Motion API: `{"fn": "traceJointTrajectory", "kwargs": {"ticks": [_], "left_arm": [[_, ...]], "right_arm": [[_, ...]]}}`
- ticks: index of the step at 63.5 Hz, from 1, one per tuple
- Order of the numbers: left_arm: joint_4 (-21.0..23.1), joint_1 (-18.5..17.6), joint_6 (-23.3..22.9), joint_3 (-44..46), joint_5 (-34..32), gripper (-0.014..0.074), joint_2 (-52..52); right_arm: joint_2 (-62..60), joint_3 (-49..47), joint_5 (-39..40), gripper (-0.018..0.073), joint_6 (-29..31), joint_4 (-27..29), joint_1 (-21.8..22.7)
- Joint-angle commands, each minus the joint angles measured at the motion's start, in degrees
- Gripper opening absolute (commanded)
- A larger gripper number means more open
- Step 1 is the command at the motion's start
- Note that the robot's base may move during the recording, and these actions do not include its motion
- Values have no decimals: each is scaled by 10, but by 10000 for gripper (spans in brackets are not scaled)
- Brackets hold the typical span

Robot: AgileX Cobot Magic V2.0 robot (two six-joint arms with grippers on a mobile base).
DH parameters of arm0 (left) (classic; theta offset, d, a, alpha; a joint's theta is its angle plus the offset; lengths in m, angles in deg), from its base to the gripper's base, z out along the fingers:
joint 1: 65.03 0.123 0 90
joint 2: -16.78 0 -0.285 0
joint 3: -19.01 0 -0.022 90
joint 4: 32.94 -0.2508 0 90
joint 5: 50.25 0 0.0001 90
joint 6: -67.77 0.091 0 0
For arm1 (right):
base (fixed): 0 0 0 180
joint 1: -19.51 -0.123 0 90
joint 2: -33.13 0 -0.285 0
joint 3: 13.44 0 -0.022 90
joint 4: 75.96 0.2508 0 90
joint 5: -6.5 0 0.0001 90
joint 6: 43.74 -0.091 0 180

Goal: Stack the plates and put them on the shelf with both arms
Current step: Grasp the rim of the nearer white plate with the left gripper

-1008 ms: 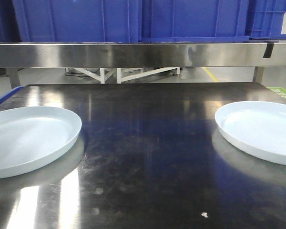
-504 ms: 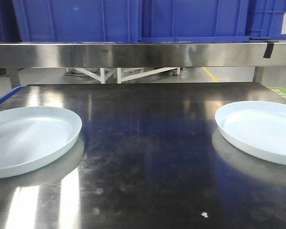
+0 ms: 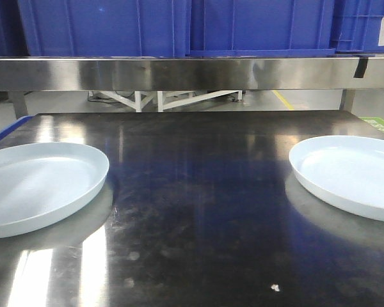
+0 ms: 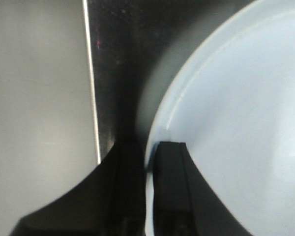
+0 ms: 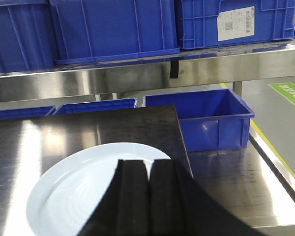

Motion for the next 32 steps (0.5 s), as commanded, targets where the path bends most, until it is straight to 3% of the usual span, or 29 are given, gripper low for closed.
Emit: {"fn": "traceJointTrajectory", "kwargs": {"ticks": [1, 9, 19, 32], "left_arm": [[-7, 0, 0, 8, 3, 87, 21], [-5, 0, 0, 8, -7, 87, 55], [28, 0, 7, 8, 0, 87, 125], [177, -1, 89, 8, 58, 87, 198]], "right_arm": [[-13, -9, 50, 58, 1, -5, 4], [-13, -9, 50, 58, 1, -5, 4], [-13, -9, 50, 58, 1, -5, 4], [-13, -9, 50, 58, 1, -5, 4]]}}
